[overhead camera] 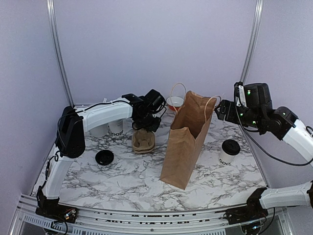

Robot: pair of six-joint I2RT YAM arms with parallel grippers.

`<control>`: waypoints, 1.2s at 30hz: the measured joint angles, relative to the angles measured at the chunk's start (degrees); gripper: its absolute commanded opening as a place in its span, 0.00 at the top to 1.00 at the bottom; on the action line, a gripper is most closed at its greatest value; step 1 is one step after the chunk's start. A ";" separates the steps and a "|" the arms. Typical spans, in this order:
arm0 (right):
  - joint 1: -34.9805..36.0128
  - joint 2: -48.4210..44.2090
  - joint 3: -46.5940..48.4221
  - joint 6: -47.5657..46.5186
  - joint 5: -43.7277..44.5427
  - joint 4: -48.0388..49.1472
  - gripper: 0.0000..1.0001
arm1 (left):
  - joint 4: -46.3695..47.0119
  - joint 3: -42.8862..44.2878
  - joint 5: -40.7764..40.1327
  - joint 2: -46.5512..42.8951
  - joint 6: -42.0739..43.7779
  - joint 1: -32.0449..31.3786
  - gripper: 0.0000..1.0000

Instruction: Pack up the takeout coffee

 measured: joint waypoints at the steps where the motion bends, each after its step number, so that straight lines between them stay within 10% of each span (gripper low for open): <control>1: 0.00 0.00 -0.02 0.02 -0.02 0.00 0.16 | -0.17 0.00 0.31 0.00 0.07 0.00 1.00; 36: 0.00 -0.76 -0.02 0.04 -0.98 -0.02 0.16 | -2.67 -0.61 6.23 -0.02 1.60 0.37 0.86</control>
